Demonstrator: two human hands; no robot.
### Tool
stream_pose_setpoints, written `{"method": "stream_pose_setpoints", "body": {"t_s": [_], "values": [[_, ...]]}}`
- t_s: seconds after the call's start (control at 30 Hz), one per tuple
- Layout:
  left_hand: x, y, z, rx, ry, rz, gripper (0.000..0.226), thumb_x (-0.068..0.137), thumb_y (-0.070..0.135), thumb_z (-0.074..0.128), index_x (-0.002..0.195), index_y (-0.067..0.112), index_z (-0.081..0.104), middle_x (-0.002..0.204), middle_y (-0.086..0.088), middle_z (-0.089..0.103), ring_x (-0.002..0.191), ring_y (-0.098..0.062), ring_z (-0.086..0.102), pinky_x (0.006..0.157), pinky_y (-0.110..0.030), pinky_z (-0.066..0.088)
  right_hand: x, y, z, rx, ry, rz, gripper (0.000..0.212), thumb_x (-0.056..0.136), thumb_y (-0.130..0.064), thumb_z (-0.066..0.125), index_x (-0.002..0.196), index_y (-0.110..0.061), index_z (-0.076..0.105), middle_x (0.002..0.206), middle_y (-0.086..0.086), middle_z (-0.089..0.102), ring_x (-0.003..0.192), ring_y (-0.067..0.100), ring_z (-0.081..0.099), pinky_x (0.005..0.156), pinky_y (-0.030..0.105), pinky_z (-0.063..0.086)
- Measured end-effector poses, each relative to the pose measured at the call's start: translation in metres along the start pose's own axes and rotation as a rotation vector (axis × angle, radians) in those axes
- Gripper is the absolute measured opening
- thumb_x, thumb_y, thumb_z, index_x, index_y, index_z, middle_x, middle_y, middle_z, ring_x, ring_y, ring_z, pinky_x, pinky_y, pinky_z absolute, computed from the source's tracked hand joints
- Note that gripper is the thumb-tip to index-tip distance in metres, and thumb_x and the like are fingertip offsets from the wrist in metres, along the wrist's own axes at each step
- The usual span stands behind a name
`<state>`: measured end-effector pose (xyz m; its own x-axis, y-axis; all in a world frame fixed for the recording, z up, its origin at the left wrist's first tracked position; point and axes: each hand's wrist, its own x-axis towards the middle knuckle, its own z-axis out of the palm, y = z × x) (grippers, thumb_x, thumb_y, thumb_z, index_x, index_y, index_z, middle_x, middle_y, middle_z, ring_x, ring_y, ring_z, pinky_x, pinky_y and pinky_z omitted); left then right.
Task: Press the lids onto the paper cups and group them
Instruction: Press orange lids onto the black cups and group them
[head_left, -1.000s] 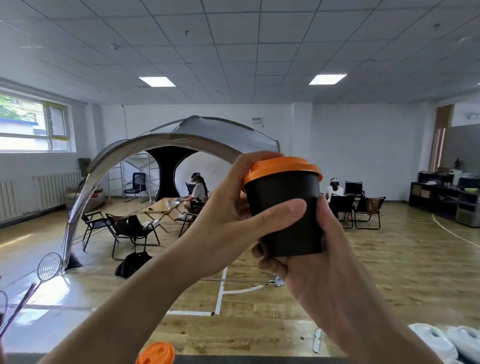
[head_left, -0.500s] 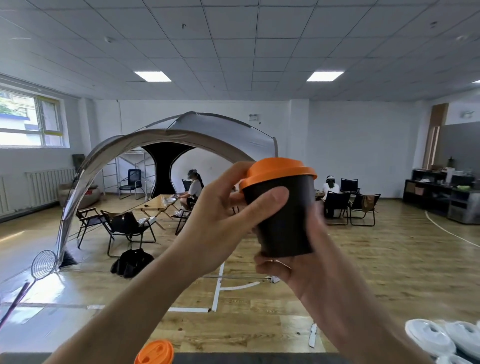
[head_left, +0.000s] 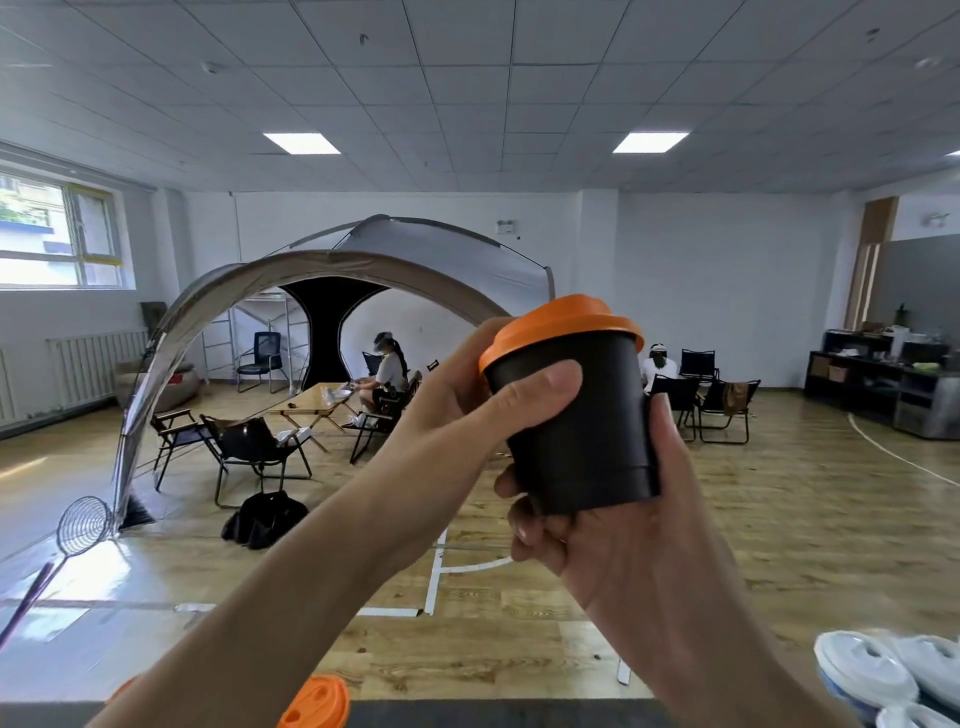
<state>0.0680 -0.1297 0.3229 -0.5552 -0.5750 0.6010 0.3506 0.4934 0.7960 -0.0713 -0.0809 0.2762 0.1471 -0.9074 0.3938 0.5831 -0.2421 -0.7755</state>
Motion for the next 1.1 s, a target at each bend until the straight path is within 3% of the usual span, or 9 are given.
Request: {"method": "stream_pose_setpoints", "body": {"t_s": [0.07,0.17,0.37,0.57,0.63,0.77,0.87,0.97,1.1], "values": [[0.000,-0.003,0.001,0.051,0.017,0.022,0.043,0.082,0.048,0.074,0.118,0.026,0.065,0.079,0.000,0.062,0.059,-0.025,0.045,0.049,-0.022,0.044,-0.002,0.000,-0.004,-0.019,-0.011,0.006,0.080,0.073,-0.079,0.053,0.104,-0.011,0.081,0.088,0.021,0.071,0.068,0.024,0.067,0.063,0.034,0.059],[0.000,-0.008,0.001,0.122,0.035,0.028,0.047,0.081,0.050,0.076,0.122,0.030,0.063,0.079,0.001,0.065,0.054,-0.018,0.052,0.050,-0.023,0.046,-0.004,0.003,-0.006,-0.089,0.021,-0.033,0.079,0.072,-0.082,0.057,0.106,-0.014,0.081,0.089,0.019,0.072,0.069,0.023,0.067,0.064,0.032,0.059],[-0.003,-0.020,0.002,0.005,0.044,-0.057,0.046,0.076,0.048,0.079,0.113,0.025,0.066,0.080,0.004,0.067,0.053,-0.013,0.053,0.043,-0.019,0.041,-0.006,0.014,-0.008,0.025,0.013,0.030,0.082,0.066,-0.079,0.057,0.106,-0.011,0.081,0.086,0.020,0.070,0.065,0.022,0.065,0.060,0.033,0.058],[-0.005,-0.029,0.001,0.111,0.075,-0.086,0.061,0.070,0.049,0.083,0.124,0.032,0.061,0.085,0.008,0.068,0.067,-0.007,0.064,0.056,-0.018,0.049,-0.005,0.023,-0.015,-0.114,0.111,-0.100,0.084,0.051,-0.081,0.083,0.107,-0.018,0.080,0.088,0.018,0.072,0.064,0.023,0.065,0.058,0.032,0.057],[-0.005,-0.031,0.001,0.071,0.082,-0.119,0.057,0.070,0.051,0.083,0.118,0.030,0.062,0.084,0.004,0.067,0.066,-0.014,0.060,0.053,-0.021,0.046,-0.004,0.026,-0.017,-0.089,0.069,-0.073,0.085,0.053,-0.082,0.081,0.109,-0.018,0.079,0.088,0.019,0.072,0.064,0.022,0.065,0.058,0.032,0.057],[-0.009,-0.041,0.002,0.045,0.122,-0.130,0.055,0.074,0.042,0.086,0.119,0.023,0.060,0.079,0.008,0.070,0.061,-0.006,0.066,0.048,-0.015,0.046,-0.006,0.033,-0.022,-0.067,0.020,-0.046,0.086,0.059,-0.083,0.078,0.115,-0.018,0.078,0.095,0.019,0.071,0.068,0.023,0.065,0.063,0.032,0.057],[-0.018,-0.053,0.004,-0.005,0.072,-0.241,0.062,0.071,0.050,0.083,0.122,0.020,0.063,0.090,0.002,0.076,0.075,-0.011,0.073,0.054,-0.018,0.053,-0.009,0.042,-0.028,-0.091,0.064,-0.014,0.087,0.067,-0.082,0.074,0.126,-0.018,0.073,0.106,0.017,0.071,0.072,0.023,0.066,0.065,0.033,0.056],[-0.035,-0.084,0.003,0.020,0.271,-0.243,0.072,0.061,0.052,0.085,0.122,0.019,0.065,0.101,0.001,0.078,0.091,-0.011,0.076,0.067,-0.016,0.057,-0.026,0.063,-0.047,-0.375,0.154,0.109,0.075,0.086,-0.076,0.053,0.131,-0.018,0.064,0.109,0.010,0.075,0.078,0.023,0.070,0.071,0.033,0.057],[-0.090,-0.168,-0.007,0.095,0.561,-0.267,0.095,0.055,0.050,0.091,0.137,0.021,0.054,0.118,0.006,0.073,0.106,-0.003,0.070,0.079,-0.018,0.057,-0.082,0.111,-0.101,-0.935,0.306,0.135,0.053,0.088,-0.068,0.065,0.126,-0.032,0.057,0.108,-0.012,0.073,0.094,0.007,0.071,0.085,0.028,0.055]]}}
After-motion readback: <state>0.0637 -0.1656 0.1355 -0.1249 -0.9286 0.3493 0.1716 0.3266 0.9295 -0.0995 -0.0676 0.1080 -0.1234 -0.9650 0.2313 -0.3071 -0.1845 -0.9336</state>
